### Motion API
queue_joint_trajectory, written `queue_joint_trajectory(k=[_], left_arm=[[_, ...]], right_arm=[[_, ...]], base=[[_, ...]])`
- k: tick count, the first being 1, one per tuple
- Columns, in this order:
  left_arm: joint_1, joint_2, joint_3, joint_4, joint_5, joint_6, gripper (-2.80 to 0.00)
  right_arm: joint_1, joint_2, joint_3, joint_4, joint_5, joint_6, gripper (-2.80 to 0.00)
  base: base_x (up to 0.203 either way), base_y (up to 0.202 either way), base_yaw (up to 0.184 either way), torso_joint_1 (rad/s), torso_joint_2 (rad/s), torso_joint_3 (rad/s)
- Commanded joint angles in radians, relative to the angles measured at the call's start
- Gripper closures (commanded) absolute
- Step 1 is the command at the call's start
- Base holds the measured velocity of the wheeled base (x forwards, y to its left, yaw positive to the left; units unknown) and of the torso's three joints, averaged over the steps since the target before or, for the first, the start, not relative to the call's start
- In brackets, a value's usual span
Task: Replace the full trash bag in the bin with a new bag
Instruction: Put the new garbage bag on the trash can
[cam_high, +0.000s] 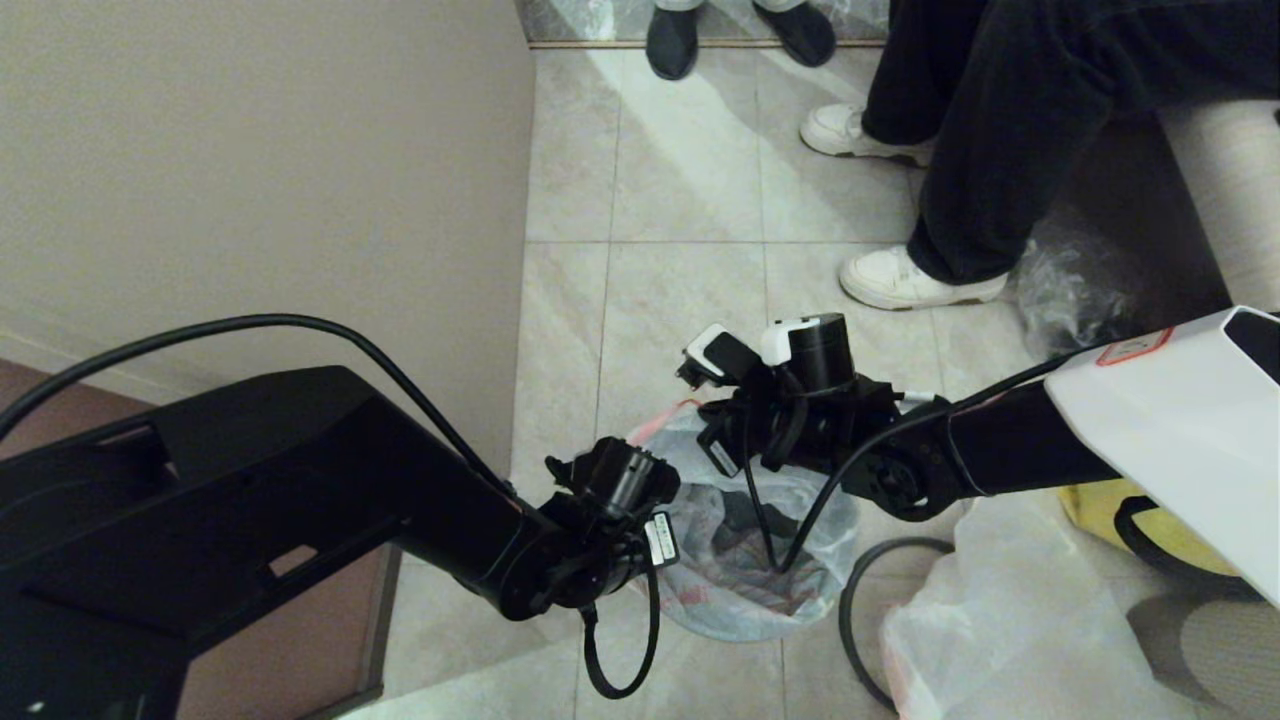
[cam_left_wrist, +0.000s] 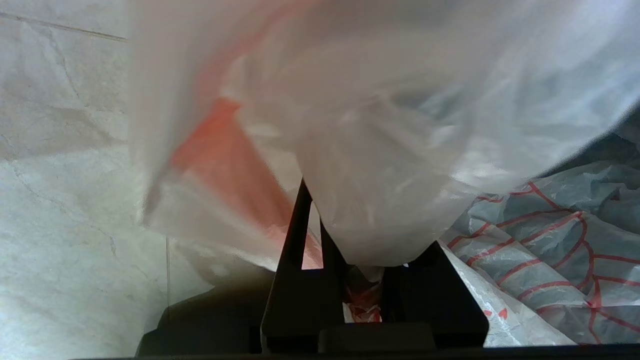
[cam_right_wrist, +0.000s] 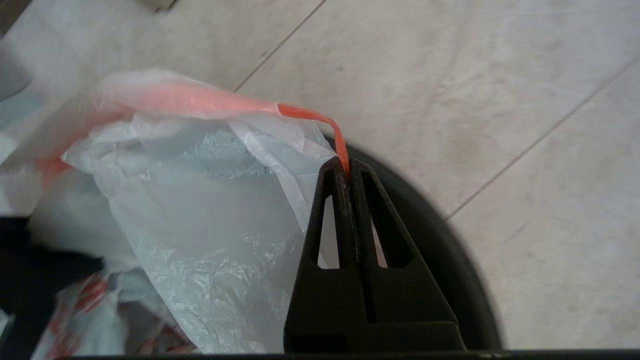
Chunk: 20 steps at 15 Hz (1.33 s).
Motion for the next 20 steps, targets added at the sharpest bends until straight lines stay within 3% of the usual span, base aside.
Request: queue_joint_trajectory(k=[1, 11, 13, 20], left_arm=[[0.000, 0.006, 0.001, -0.002, 0.002, -0.005, 0.00], [0.000, 0.017, 0.005, -0.004, 0.003, -0.008, 0.00], [0.000, 0.017, 0.009, -0.003, 0.002, -0.009, 0.00], [0.001, 0.006, 0.010, -0.005, 0.006, -0.012, 0.00]], right_arm=[[-0.021, -0.005, -0.029, -0.003, 0.000, 0.008, 0.00], [-0.136, 0.219, -0.317, 0.007, 0.002, 0.009, 0.00], [-0.151, 0.240, -0.404, 0.079, 0.002, 0.006, 0.00], [-0.179, 0.264, -0.528, 0.316, 0.006, 0.006, 0.00]], base=[[0.000, 0.000, 0.000, 0.000, 0.00, 0.000], [0.000, 0.000, 0.000, 0.000, 0.00, 0.000], [0.000, 0.000, 0.000, 0.000, 0.00, 0.000], [0.000, 0.000, 0.000, 0.000, 0.00, 0.000]])
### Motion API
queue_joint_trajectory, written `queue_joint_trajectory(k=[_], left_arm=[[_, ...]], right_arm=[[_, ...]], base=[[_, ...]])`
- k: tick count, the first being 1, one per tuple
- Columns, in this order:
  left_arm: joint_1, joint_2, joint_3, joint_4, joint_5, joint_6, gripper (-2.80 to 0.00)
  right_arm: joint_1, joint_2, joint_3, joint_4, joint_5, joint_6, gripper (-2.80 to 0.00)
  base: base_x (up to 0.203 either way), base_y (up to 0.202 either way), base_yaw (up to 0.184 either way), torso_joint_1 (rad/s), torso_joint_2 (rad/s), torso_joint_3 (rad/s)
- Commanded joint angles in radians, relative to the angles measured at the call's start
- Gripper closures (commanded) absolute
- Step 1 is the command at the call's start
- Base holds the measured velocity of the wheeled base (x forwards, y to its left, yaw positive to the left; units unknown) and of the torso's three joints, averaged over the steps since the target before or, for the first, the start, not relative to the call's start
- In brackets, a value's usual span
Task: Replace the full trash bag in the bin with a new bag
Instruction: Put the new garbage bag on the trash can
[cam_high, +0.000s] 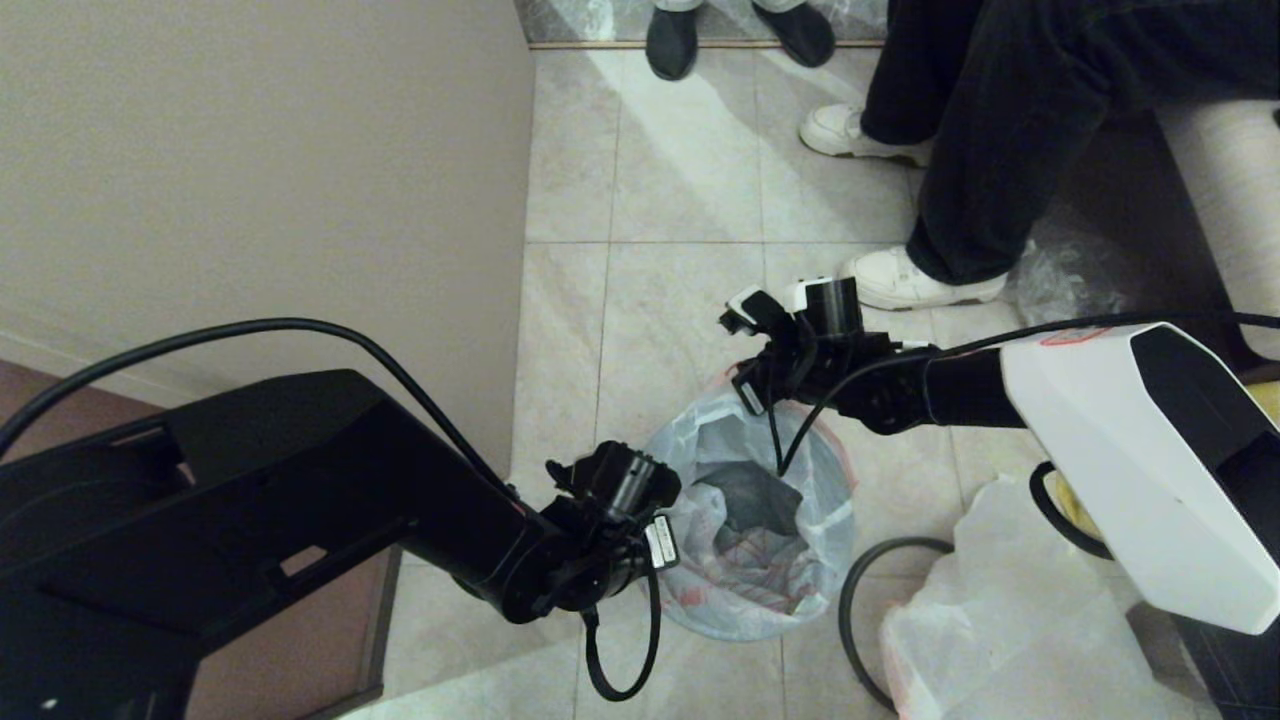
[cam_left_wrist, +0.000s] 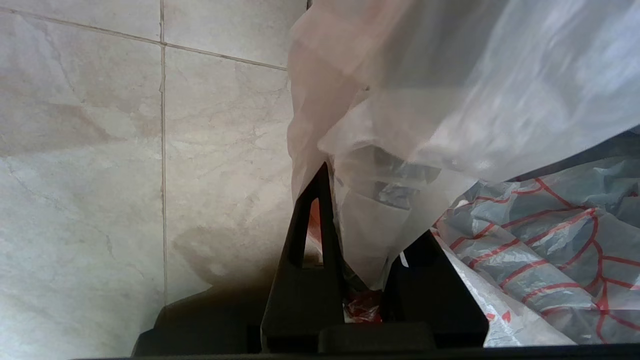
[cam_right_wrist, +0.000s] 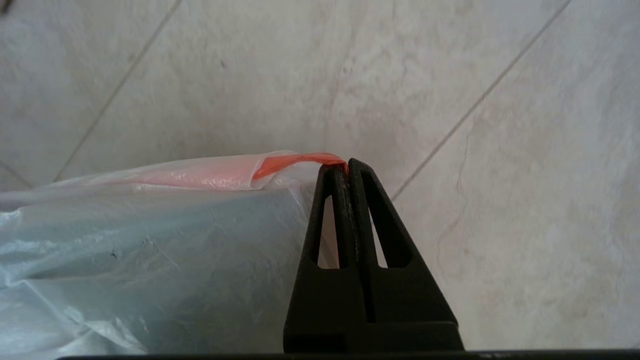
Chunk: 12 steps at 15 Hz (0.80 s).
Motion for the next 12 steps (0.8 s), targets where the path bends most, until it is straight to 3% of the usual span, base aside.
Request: queue_joint_trajectory(k=[1, 9, 12], left_arm=[[0.001, -0.009, -0.001, -0.002, 0.003, -0.005, 0.00], [0.006, -0.068, 0.000, -0.003, 0.017, -0.005, 0.00], [0.013, -0.054, 0.011, -0.007, 0.015, -0.005, 0.00]], right_arm=[[-0.009, 0.026, -0.030, 0.050, 0.000, -0.003, 0.00], [0.012, -0.101, -0.007, 0.113, -0.002, 0.006, 0.00], [0.038, -0.183, 0.069, 0.123, -0.004, 0.032, 0.00]], base=[[0.000, 0.000, 0.000, 0.000, 0.00, 0.000], [0.000, 0.000, 0.000, 0.000, 0.00, 0.000], [0.000, 0.000, 0.000, 0.000, 0.00, 0.000]])
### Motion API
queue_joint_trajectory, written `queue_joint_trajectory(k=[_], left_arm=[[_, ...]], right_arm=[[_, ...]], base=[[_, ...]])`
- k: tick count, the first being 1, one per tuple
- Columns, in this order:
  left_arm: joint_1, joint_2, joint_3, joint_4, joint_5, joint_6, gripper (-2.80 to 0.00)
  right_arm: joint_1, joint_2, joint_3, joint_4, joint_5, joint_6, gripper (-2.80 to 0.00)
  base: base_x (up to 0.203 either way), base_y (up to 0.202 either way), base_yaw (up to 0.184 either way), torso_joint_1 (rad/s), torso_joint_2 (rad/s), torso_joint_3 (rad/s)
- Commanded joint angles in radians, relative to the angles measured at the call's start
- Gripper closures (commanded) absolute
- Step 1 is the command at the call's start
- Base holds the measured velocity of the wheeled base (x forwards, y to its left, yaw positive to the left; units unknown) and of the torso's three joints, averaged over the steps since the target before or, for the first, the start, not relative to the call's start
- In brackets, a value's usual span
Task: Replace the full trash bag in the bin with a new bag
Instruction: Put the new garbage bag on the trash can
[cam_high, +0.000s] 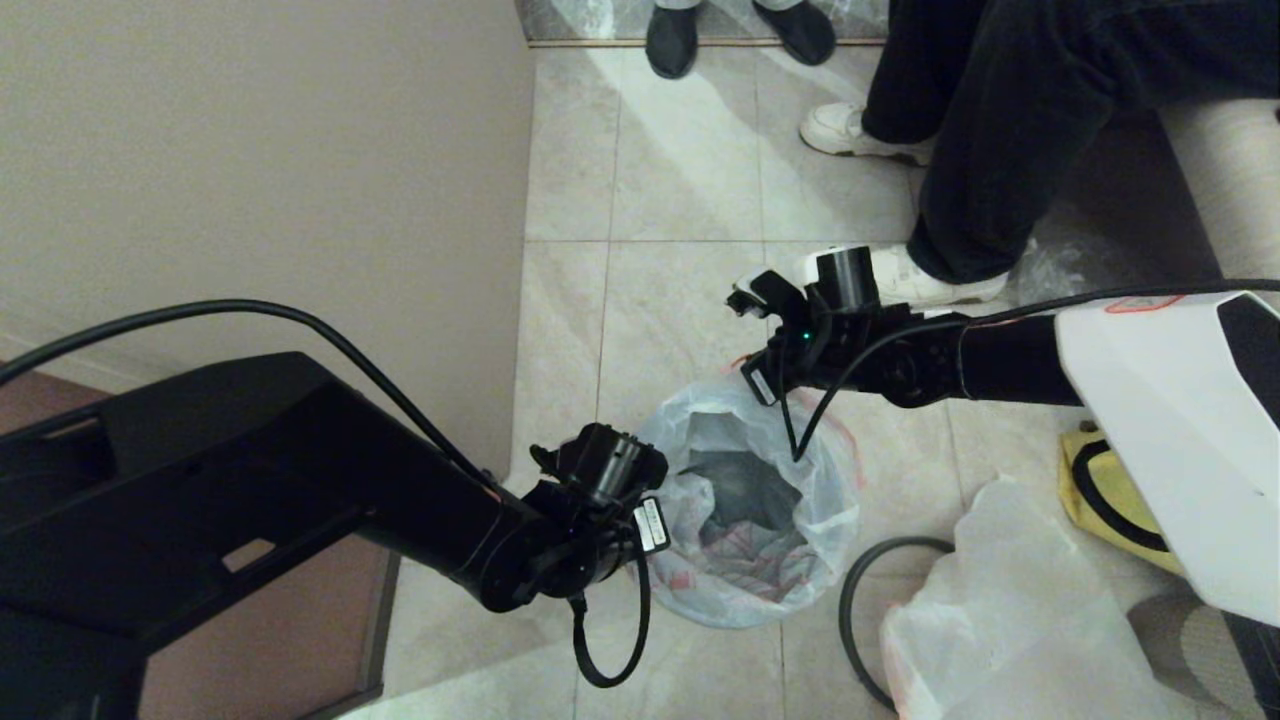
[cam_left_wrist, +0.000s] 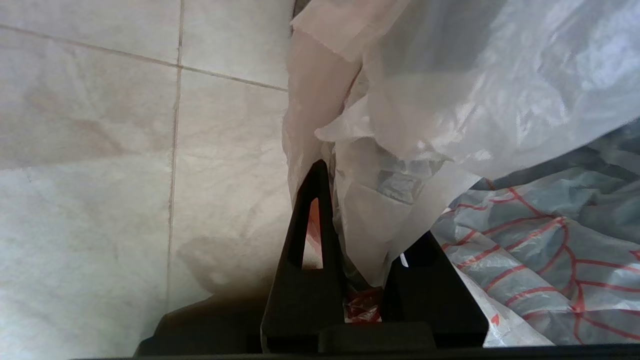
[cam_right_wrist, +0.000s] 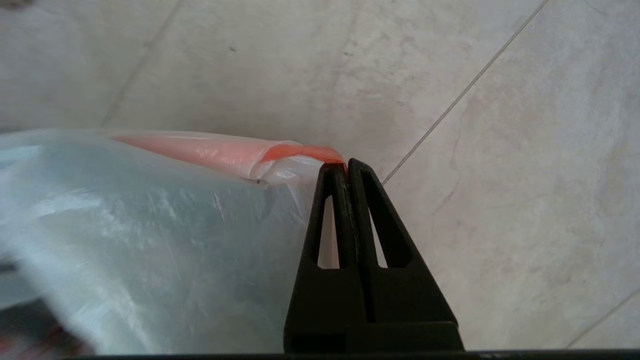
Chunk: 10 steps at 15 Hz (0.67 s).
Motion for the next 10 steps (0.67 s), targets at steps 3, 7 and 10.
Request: queue_joint_trajectory(k=[3, 7, 10], left_arm=[[0.003, 0.020, 0.020, -0.072, 0.010, 0.002, 0.00], [0.005, 0.026, 0.023, -0.077, 0.014, 0.005, 0.00], [0.001, 0.024, 0.030, -0.077, 0.014, 0.005, 0.00]], right_arm=[[0.056, -0.198, 0.163, 0.000, -0.002, 0.070, 0.00], [0.048, -0.319, 0.296, 0.053, 0.010, 0.263, 0.00], [0.031, -0.267, 0.257, 0.045, 0.038, 0.276, 0.00]], base=[[0.000, 0.000, 0.000, 0.000, 0.00, 0.000], [0.000, 0.000, 0.000, 0.000, 0.00, 0.000], [0.000, 0.000, 0.000, 0.000, 0.00, 0.000]])
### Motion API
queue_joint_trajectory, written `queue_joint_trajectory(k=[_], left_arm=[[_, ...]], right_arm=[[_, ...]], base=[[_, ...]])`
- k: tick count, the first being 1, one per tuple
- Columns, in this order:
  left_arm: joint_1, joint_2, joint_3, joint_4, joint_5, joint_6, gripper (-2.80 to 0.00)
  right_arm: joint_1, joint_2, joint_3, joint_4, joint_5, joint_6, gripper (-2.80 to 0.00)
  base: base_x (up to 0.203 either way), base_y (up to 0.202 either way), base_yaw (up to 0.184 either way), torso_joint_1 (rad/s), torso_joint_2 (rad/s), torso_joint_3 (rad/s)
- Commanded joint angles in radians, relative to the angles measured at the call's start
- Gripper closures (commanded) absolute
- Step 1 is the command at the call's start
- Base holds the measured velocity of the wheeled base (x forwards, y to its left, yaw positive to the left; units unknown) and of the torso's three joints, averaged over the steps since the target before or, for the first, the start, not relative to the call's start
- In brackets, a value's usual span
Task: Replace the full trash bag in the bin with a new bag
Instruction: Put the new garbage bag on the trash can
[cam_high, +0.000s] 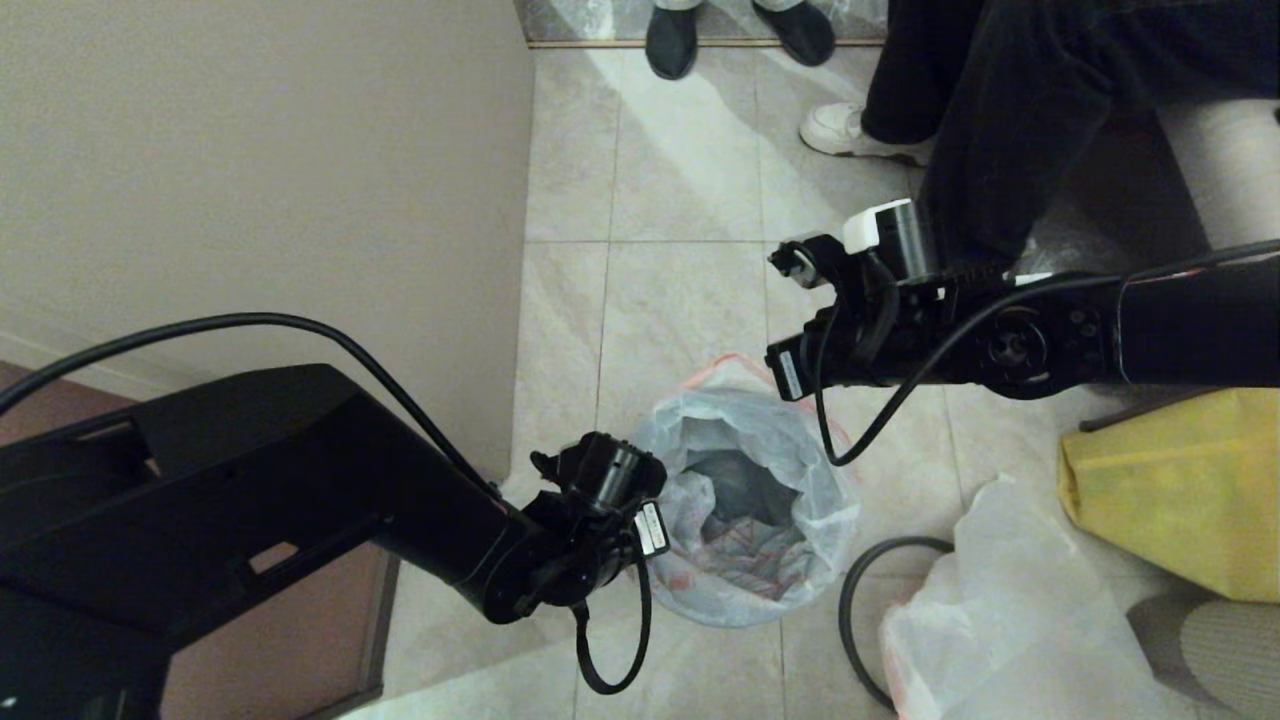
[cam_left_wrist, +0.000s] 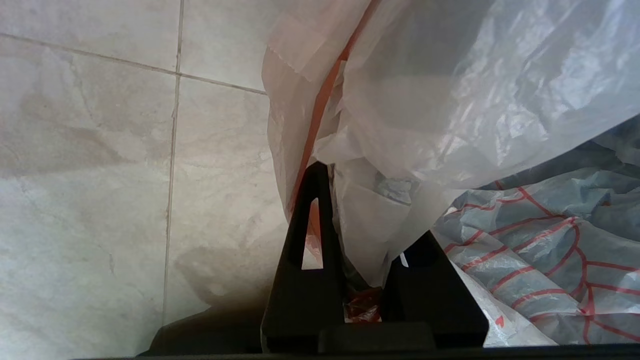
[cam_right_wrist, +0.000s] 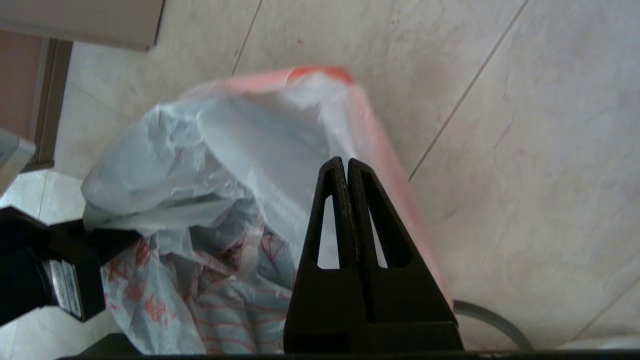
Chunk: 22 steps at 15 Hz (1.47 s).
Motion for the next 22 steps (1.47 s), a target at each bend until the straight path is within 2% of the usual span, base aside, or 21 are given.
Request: queue_joint_trajectory(k=[1, 3, 4, 7, 8, 14, 17, 19, 20, 22], left_arm=[[-0.003, -0.001, 0.006, -0.002, 0.002, -0.004, 0.00], [-0.003, 0.002, 0.010, -0.002, 0.001, -0.006, 0.00], [-0.004, 0.002, 0.008, -0.002, 0.001, -0.006, 0.00], [0.000, -0.004, 0.008, -0.007, 0.007, -0.004, 0.00], [0.004, -0.009, 0.006, -0.016, 0.018, -0.004, -2.80], [0.009, -0.112, 0.031, -0.042, 0.038, 0.012, -2.80], [-0.002, -0.285, 0.086, -0.033, 0.039, 0.032, -2.80], [-0.020, -0.377, 0.101, 0.022, 0.040, 0.043, -2.80], [-0.033, -0.396, 0.080, 0.076, 0.040, 0.053, 0.00], [-0.061, -0.390, -0.003, 0.149, 0.040, 0.117, 0.00]], right_arm=[[-0.014, 0.053, -0.067, -0.004, 0.000, -0.007, 0.00], [-0.026, 0.091, -0.133, 0.003, 0.000, -0.004, 0.00], [-0.026, 0.072, -0.125, 0.007, 0.001, 0.009, 0.00], [-0.031, -0.029, -0.004, 0.011, 0.009, 0.076, 0.00], [-0.036, -0.077, 0.047, 0.007, 0.016, 0.096, 0.00], [-0.084, -0.434, 0.420, 0.004, 0.053, 0.197, 0.00], [-0.110, -0.547, 0.595, 0.004, 0.050, 0.225, 0.00], [-0.142, -0.572, 0.673, 0.002, 0.049, 0.230, 0.00], [-0.165, -0.575, 0.695, -0.004, 0.052, 0.233, 0.00], [-0.196, -0.577, 0.738, -0.046, 0.058, 0.246, 0.00]], base=[[0.000, 0.000, 0.000, 0.000, 0.00, 0.000], [0.000, 0.000, 0.000, 0.000, 0.00, 0.000], [0.000, 0.000, 0.000, 0.000, 0.00, 0.000], [0.000, 0.000, 0.000, 0.000, 0.00, 0.000], [0.000, 0.000, 0.000, 0.000, 0.00, 0.000], [0.000, 0.000, 0.000, 0.000, 0.00, 0.000], [0.000, 0.000, 0.000, 0.000, 0.00, 0.000], [0.000, 0.000, 0.000, 0.000, 0.00, 0.000], [0.000, 0.000, 0.000, 0.000, 0.00, 0.000], [0.000, 0.000, 0.000, 0.000, 0.00, 0.000]])
